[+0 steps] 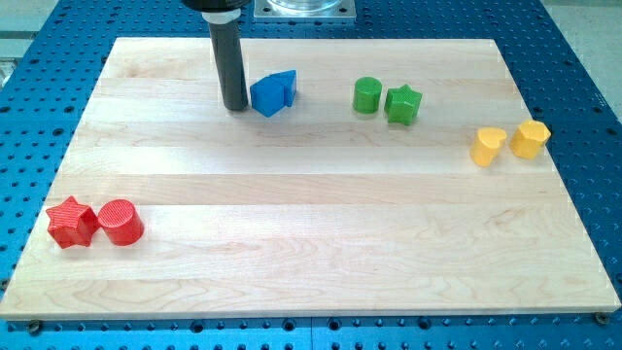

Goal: Separate triangle from the cube

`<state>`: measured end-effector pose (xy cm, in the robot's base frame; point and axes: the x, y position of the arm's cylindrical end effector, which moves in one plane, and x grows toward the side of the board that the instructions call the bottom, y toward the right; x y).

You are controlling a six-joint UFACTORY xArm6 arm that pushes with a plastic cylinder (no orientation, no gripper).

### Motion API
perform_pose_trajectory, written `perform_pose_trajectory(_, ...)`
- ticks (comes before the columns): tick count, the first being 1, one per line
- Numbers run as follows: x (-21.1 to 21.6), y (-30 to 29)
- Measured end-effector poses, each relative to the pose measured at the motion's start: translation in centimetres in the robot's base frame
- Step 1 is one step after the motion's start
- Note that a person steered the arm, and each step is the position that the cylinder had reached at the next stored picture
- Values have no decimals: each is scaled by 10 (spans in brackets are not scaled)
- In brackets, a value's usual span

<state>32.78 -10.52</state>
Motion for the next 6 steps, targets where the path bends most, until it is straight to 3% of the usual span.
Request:
perform_pose_trajectory(1, -1, 11)
perform_pose_trajectory(2, -7, 64)
perform_pose_trajectory(4, -40, 103)
perform_pose_trajectory(5, -43, 101)
perform_pose_trajectory(6, -25, 56)
